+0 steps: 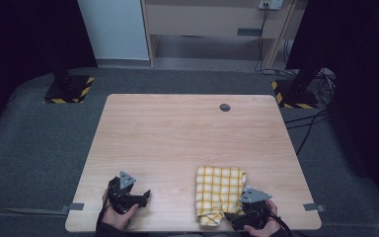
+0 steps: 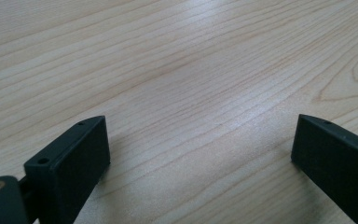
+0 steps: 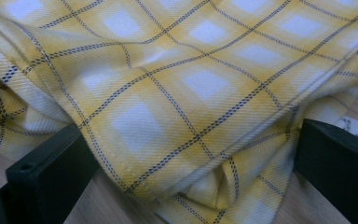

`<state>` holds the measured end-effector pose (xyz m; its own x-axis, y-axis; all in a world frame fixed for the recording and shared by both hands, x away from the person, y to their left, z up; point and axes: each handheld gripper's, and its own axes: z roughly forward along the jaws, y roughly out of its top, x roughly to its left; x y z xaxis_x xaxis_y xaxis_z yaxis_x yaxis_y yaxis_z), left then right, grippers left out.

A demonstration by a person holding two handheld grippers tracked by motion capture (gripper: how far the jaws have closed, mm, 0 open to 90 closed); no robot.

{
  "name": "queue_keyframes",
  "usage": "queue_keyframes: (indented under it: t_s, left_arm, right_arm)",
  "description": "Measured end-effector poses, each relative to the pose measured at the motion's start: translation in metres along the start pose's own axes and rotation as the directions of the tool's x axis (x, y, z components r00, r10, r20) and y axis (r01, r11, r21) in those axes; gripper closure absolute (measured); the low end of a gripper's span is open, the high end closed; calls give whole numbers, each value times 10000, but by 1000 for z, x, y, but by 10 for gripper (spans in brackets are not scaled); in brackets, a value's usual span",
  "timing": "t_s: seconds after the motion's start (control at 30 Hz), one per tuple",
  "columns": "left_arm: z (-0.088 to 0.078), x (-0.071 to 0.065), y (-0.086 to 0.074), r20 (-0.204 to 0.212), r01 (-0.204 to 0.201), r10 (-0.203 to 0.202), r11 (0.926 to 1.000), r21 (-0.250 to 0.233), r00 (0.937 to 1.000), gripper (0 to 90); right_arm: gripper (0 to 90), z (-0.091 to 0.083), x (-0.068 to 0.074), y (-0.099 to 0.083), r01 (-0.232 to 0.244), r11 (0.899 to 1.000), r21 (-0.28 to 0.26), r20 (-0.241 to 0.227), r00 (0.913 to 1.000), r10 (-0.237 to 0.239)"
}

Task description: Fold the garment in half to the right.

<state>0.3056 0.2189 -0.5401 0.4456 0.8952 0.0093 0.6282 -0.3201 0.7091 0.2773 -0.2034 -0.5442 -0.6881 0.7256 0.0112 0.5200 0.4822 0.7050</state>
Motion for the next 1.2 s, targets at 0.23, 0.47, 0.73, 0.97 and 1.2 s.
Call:
queue_keyframes:
  t_s: [0.23, 0.47, 0.73, 0.97, 1.2]
  left_arm:
    - [1, 0, 1, -24, 18, -18, 10000, 48, 10000, 12]
    - [3, 2, 3, 8, -14, 13, 9999, 109, 10000, 0]
    - [7, 4, 7, 65, -84, 83, 9999, 101, 9999, 0]
    - [10, 4, 10, 4, -41, 41, 9999, 109, 10000, 0]
    - [10, 3, 10, -17, -34, 34, 9999, 113, 10000, 0]
  right_arm:
    - [2, 7, 2, 6, -268, 9996, -95, 253, 9993, 270]
    - [1, 15, -1, 14, -405, 9991, -151, 435, 9982, 411]
    - [1, 17, -1, 15, -447, 9989, -161, 491, 9978, 455]
    - [1, 17, 0, 16, -569, 9982, -172, 585, 9966, 578]
    - [1, 22, 0, 21, -809, 9965, -194, 848, 9930, 822]
